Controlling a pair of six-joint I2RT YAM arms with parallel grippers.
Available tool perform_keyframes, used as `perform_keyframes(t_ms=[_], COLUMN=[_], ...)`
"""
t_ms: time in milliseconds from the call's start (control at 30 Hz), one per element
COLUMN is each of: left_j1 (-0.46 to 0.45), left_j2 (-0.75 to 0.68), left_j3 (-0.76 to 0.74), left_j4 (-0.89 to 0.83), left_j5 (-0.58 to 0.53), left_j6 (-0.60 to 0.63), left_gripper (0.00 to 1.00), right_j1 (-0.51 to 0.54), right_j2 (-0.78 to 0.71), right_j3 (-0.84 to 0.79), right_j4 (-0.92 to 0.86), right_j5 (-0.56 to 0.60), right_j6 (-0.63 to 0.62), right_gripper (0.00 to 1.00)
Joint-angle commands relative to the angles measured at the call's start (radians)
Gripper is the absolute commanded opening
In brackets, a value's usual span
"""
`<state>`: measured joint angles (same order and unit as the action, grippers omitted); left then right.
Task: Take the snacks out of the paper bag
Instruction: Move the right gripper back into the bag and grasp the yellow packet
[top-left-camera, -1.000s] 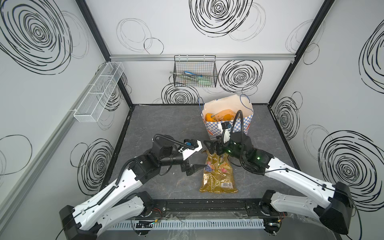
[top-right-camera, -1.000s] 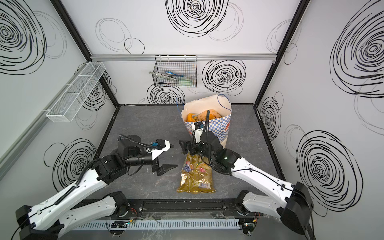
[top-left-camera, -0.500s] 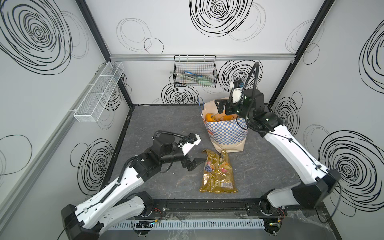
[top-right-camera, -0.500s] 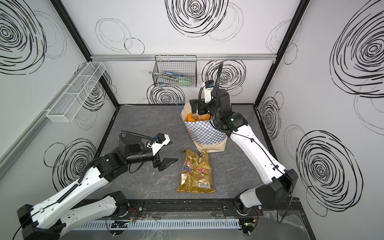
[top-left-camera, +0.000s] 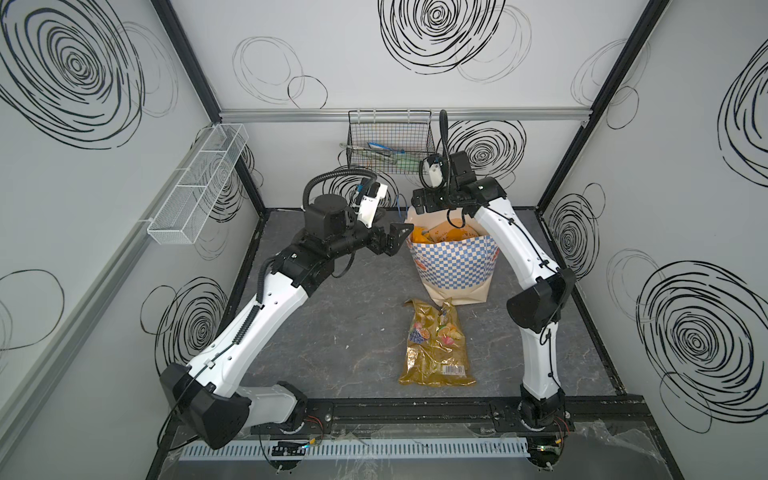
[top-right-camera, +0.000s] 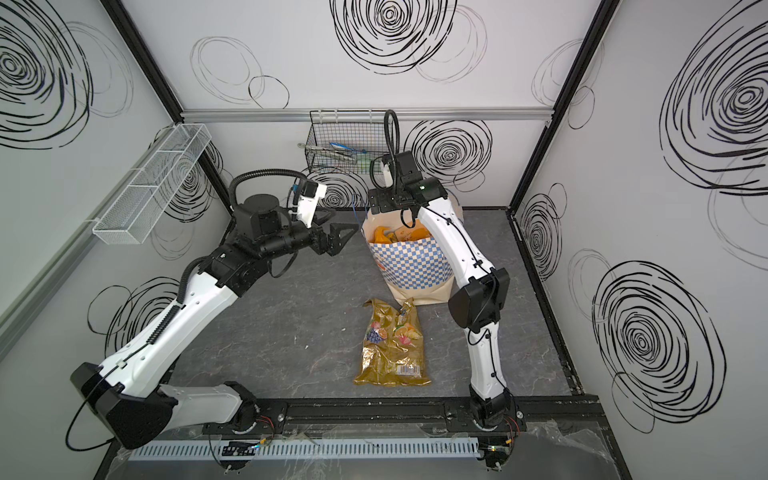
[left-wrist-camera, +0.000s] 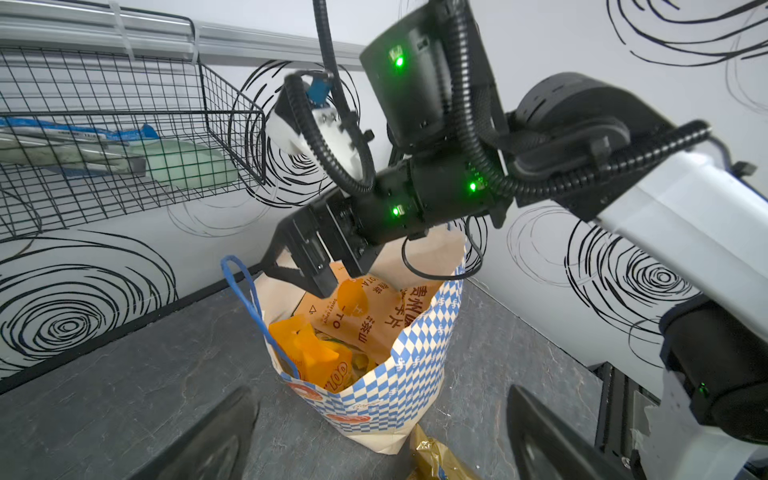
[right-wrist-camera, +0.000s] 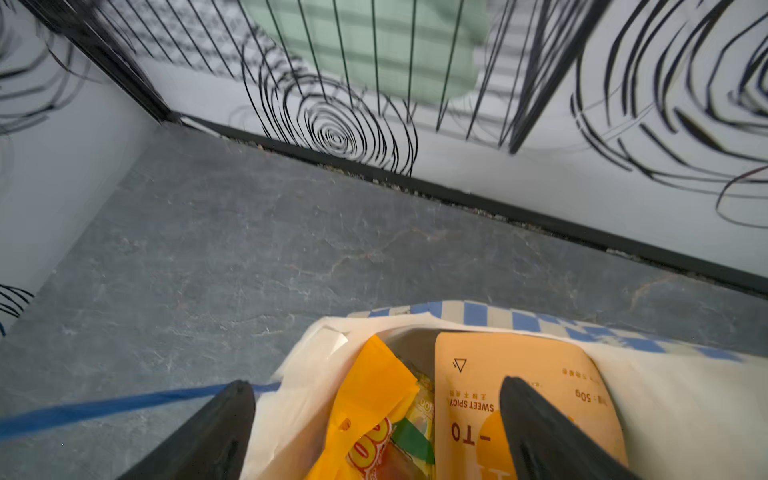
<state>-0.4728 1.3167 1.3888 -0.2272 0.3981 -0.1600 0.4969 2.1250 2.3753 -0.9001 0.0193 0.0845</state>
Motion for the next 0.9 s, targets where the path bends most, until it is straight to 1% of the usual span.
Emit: perform_keyframes(t_ms=[0,67,133,233,267,500,600,700,867], left_j1=[0.039,0.055,0.038,-0.036,-0.057,-0.081,-0.086,-0.086,-0.086], left_j2=[-0.016,-0.051,-0.075,-0.074,-0.07,-0.102,-0.118,-0.118,-0.115], left_j3=[-0.085,-0.147,-0.176,-0.157,-0.148,-0.181,-0.195,-0.2,-0.204], left_j4=[0.091,0.131,0.117,0.013,-0.012,0.03,0.045,0.046,0.054], left_j5=[0.141,0.184,0.191,0.125,0.111,0.127,0.099,0.084,0.081], left_j6=[-0.042,-0.01,0.061,0.179,0.198,0.198,0.202,0.209,0.209], left_gripper=[0.96,0.96,0.96,0.96,0.96,0.96,0.96,0.96,0.96], right_j1=[-0.012,-0.016,-0.016,-0.021,-0.021,-0.023,-0.023,-0.018,-0.006], right_j2=[0.006,0.01,0.012,0.018,0.02,0.054,0.098,0.132,0.113], right_j3=[-0.022,-0.07,-0.106,-0.141,-0.151,-0.223,-0.212,-0.223,-0.344], right_j4=[-0.082,-0.072,-0.063,-0.066,-0.07,-0.088,-0.123,-0.143,-0.082], right_j5=[0.014,0.017,0.021,0.023,0.025,0.035,0.039,0.034,0.055], right_j6=[-0.021,-0.02,-0.021,-0.019,-0.016,0.004,0.045,0.053,0.064], right_gripper=[0.97,0.97,0.97,0.97,0.97,0.98,0.98,0.96,0.95])
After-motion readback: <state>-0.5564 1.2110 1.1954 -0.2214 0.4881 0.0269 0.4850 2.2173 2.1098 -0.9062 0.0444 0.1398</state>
